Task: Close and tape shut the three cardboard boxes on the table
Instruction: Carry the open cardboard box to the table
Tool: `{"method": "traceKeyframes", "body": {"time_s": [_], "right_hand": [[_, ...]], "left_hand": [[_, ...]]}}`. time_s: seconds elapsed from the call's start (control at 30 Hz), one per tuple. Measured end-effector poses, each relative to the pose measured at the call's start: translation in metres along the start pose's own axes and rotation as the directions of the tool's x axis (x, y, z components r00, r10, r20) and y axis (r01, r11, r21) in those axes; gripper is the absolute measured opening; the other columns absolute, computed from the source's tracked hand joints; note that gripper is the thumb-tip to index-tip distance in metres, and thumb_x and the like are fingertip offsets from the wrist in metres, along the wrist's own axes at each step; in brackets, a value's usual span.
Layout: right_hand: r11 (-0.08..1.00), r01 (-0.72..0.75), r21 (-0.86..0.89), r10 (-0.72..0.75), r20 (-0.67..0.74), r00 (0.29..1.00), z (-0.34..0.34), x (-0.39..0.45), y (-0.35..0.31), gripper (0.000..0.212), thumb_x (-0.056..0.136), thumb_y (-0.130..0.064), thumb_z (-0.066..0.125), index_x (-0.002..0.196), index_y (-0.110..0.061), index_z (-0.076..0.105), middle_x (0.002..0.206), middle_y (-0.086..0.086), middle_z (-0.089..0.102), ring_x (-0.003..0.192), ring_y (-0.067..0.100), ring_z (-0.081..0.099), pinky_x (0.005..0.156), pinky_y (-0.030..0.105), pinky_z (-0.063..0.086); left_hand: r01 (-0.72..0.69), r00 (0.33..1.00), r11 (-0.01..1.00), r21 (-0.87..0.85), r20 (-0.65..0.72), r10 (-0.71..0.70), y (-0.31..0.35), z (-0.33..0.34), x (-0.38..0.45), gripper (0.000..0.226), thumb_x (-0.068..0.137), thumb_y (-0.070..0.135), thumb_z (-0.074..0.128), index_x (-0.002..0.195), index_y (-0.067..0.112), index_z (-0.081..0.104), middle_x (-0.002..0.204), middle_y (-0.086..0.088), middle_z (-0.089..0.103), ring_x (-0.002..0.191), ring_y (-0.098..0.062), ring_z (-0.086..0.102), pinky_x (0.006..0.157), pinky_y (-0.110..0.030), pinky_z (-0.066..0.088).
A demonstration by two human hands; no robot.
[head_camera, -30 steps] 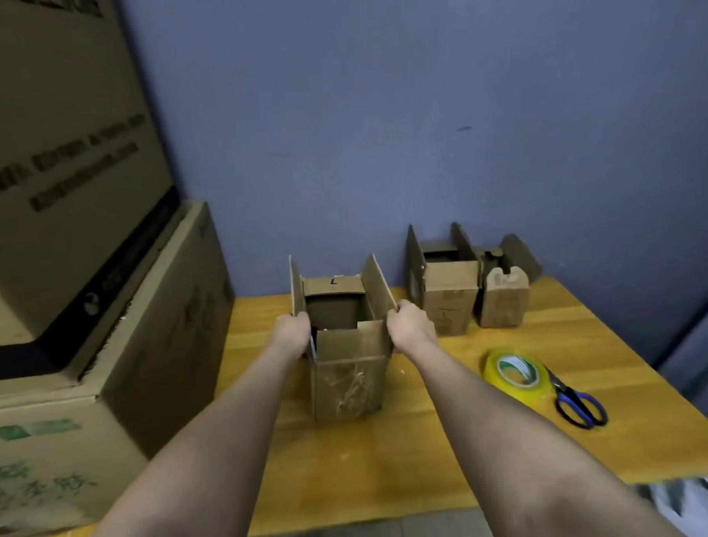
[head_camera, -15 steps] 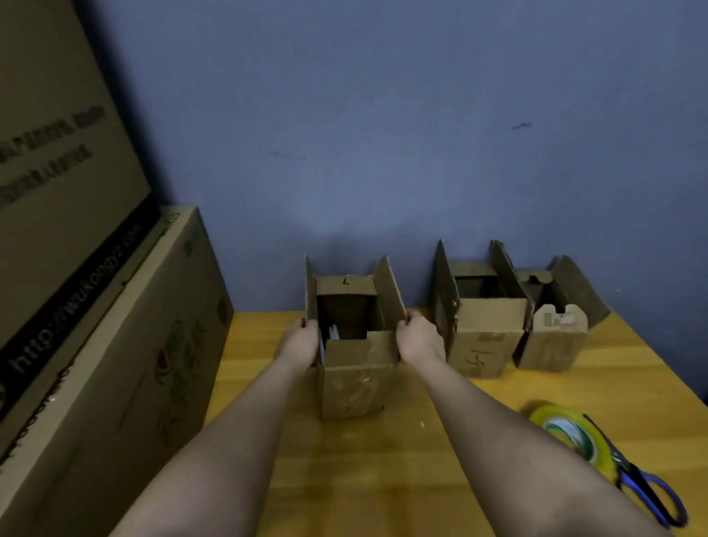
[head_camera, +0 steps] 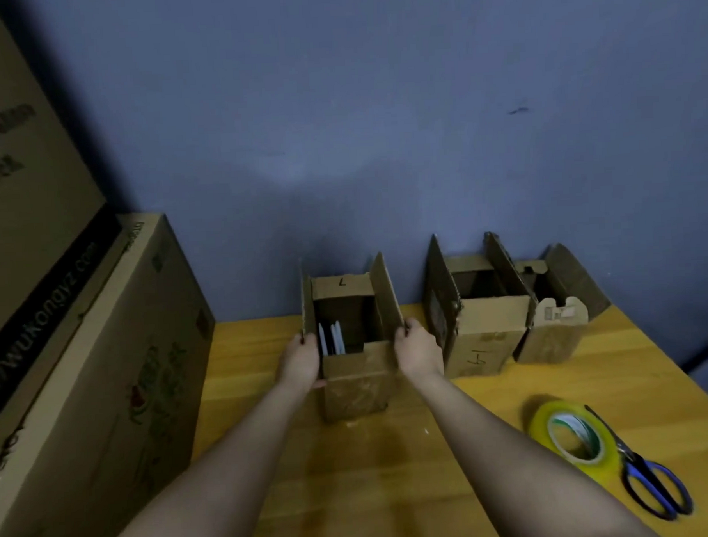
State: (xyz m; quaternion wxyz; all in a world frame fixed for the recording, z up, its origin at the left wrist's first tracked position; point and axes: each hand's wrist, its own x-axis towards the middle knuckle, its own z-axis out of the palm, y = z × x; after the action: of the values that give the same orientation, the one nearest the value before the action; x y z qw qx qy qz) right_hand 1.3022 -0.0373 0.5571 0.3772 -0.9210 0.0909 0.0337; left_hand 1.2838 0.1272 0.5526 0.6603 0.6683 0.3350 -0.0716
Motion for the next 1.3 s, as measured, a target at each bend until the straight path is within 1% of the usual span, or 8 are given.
{"method": "traceKeyframes", "body": {"time_s": [0.4, 0.63, 0.87, 1.03, 1.1, 1.17, 1.23, 1.3], "right_hand": [[0.993, 0.013, 0.119, -0.019, 0.05, 0.999, 0.016, -0.014, 0.0, 0.036, 0.104, -0.026, 0.034, 0.134, -0.012, 0.049, 0.123, 0.014, 0.061, 0.112, 0.032, 0.057, 0.087, 0.033, 0.043], [0.966, -0.025, 0.257, 0.006, 0.075, 0.997, 0.013, -0.015, 0.012, 0.038, 0.102, -0.037, 0.042, 0.133, -0.018, 0.045, 0.117, 0.006, 0.063, 0.103, 0.026, 0.061, 0.082, 0.034, 0.048], [0.958, -0.047, 0.283, 0.023, 0.091, 0.996, 0.013, -0.02, 0.014, 0.036, 0.1, -0.038, 0.044, 0.131, -0.019, 0.046, 0.115, 0.004, 0.063, 0.101, 0.023, 0.06, 0.089, 0.044, 0.052], [0.945, -0.048, 0.322, 0.021, 0.089, 0.996, 0.017, -0.024, 0.017, 0.042, 0.1, -0.048, 0.04, 0.127, -0.018, 0.049, 0.11, 0.003, 0.062, 0.105, 0.026, 0.059, 0.086, 0.039, 0.049], [0.94, -0.02, 0.341, 0.023, -0.004, 1.0, 0.016, -0.026, 0.019, 0.042, 0.1, -0.047, 0.038, 0.124, -0.017, 0.053, 0.112, 0.003, 0.061, 0.105, 0.023, 0.057, 0.084, 0.033, 0.044], [0.956, 0.021, 0.294, 0.023, -0.145, 0.989, 0.011, -0.028, 0.028, 0.035, 0.102, -0.041, 0.039, 0.116, -0.017, 0.059, 0.107, 0.003, 0.064, 0.099, 0.022, 0.06, 0.084, 0.035, 0.048], [0.978, 0.037, 0.206, 0.011, -0.227, 0.974, 0.004, -0.029, 0.045, 0.025, 0.101, -0.032, 0.044, 0.107, -0.017, 0.063, 0.101, 0.004, 0.069, 0.091, 0.024, 0.065, 0.08, 0.038, 0.053], [0.993, -0.008, 0.114, 0.032, -0.212, 0.977, -0.005, -0.03, 0.069, 0.022, 0.098, -0.026, 0.046, 0.102, -0.019, 0.066, 0.097, 0.005, 0.071, 0.086, 0.026, 0.068, 0.078, 0.039, 0.055]], "left_hand": [[-0.053, 0.998, 0.996, 0.072, 0.031, 0.05, -0.014, -0.022, -0.002, 0.047, 0.102, 0.025, 0.038, 0.148, 0.017, 0.029, 0.144, -0.01, 0.042, 0.118, -0.033, 0.052, 0.062, -0.032, 0.052], [-0.036, 0.992, 0.992, 0.12, 0.128, 0.02, -0.019, -0.026, -0.006, 0.046, 0.102, 0.022, 0.038, 0.146, 0.017, 0.028, 0.139, -0.011, 0.046, 0.123, -0.03, 0.048, 0.095, -0.044, 0.047], [0.003, 0.992, 0.983, 0.186, 0.122, -0.027, -0.024, -0.028, -0.01, 0.046, 0.103, 0.028, 0.033, 0.148, 0.018, 0.025, 0.135, -0.013, 0.05, 0.117, -0.031, 0.053, 0.092, -0.042, 0.049], [-0.206, 0.978, 0.964, 0.168, 0.001, 0.209, -0.027, -0.024, -0.025, 0.059, 0.099, 0.041, 0.042, 0.15, 0.02, 0.02, 0.15, -0.006, 0.034, 0.134, -0.028, 0.038, 0.105, -0.042, 0.035], [-0.482, 0.808, 0.77, 0.418, -0.127, 0.575, -0.029, -0.024, -0.035, 0.057, 0.095, 0.036, 0.048, 0.146, 0.02, 0.03, 0.148, -0.006, 0.034, 0.134, -0.024, 0.036, 0.106, -0.04, 0.034], [-0.692, 0.465, 0.355, 0.629, 0.012, 0.885, -0.029, -0.021, -0.041, 0.047, 0.092, 0.033, 0.047, 0.136, 0.018, 0.041, 0.137, -0.006, 0.042, 0.127, -0.02, 0.039, 0.106, -0.04, 0.032], [-0.778, 0.189, -0.068, 0.624, 0.335, 0.923, -0.029, -0.011, -0.044, 0.04, 0.087, 0.034, 0.044, 0.125, 0.02, 0.045, 0.124, -0.005, 0.048, 0.117, -0.018, 0.043, 0.103, -0.042, 0.035], [-0.81, 0.034, -0.328, 0.486, 0.598, 0.801, -0.029, 0.006, -0.05, 0.035, 0.085, 0.034, 0.045, 0.117, 0.02, 0.048, 0.115, -0.005, 0.052, 0.107, -0.019, 0.05, 0.097, -0.039, 0.038]]}}
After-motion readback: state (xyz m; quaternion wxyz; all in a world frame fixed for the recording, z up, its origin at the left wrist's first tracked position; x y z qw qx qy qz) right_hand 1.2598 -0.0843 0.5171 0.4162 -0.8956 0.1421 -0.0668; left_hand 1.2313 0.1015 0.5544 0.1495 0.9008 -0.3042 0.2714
